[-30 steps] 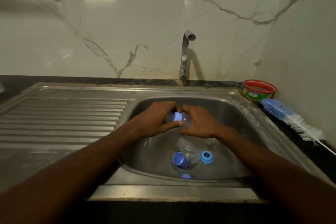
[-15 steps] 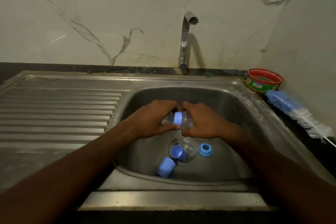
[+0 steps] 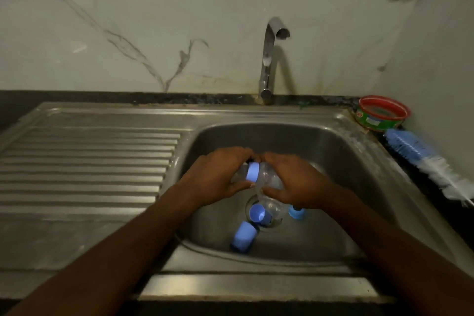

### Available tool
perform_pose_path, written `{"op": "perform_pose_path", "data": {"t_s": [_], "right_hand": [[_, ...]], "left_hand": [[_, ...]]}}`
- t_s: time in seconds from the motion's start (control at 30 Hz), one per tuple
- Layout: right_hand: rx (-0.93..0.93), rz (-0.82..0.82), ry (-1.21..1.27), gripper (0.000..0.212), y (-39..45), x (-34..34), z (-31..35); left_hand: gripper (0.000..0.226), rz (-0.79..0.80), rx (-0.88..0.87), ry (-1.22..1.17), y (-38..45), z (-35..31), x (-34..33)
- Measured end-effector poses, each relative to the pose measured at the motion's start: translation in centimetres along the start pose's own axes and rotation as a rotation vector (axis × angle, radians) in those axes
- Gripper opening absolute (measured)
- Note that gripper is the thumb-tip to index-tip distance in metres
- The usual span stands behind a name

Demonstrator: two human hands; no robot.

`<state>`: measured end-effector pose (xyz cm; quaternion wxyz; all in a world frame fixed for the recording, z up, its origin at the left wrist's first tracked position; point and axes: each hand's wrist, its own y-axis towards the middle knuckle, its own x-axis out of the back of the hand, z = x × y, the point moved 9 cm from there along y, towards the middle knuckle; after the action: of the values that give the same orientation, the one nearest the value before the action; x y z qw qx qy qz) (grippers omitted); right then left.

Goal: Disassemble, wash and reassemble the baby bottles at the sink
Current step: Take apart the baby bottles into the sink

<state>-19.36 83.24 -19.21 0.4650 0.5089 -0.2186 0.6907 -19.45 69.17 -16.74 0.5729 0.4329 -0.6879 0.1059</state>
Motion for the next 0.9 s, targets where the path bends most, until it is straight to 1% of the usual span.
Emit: {"op": "perform_pose_path", "data": {"t_s": [0.1, 0.23, 0.4, 0.53, 0.6, 0.7, 0.9], "right_hand": [[0.009, -0.029, -0.048, 0.057, 0.3, 0.8, 0.5], [-0.103, -0.056, 0.001, 0.056, -0.8, 2.3, 1.1], [-0.122, 0.002, -0.101, 0.068, -1.1, 2.0, 1.0], [-0.159, 0.087, -0.163, 0.073, -0.7, 1.6, -0.3], [-0.171, 0.117, -0.206, 0.074, -0.1, 1.3, -0.9], [-0.180, 0.145, -0.240, 0.075, 0.6, 0.9, -1.3], [-0.170, 0.122, -0.187, 0.071, 1.3, 0.8, -1.2]], "left_hand": [[0.044, -0.007, -0.065, -0.001, 0.6, -0.4, 0.1], [0.044, -0.034, -0.018, 0.032, 1.1, -1.0, 0.8], [0.046, 0.018, 0.065, 0.155, 1.4, -1.0, -0.4], [0.049, 0.065, 0.022, 0.263, 2.2, -0.6, -0.9], [0.049, 0.089, 0.013, 0.265, 2.6, 0.1, -1.5], [0.046, 0.082, 0.019, 0.235, 3.0, 1.2, -1.7], [0.043, 0.041, 0.001, 0.226, 2.2, 1.0, -0.6]]}}
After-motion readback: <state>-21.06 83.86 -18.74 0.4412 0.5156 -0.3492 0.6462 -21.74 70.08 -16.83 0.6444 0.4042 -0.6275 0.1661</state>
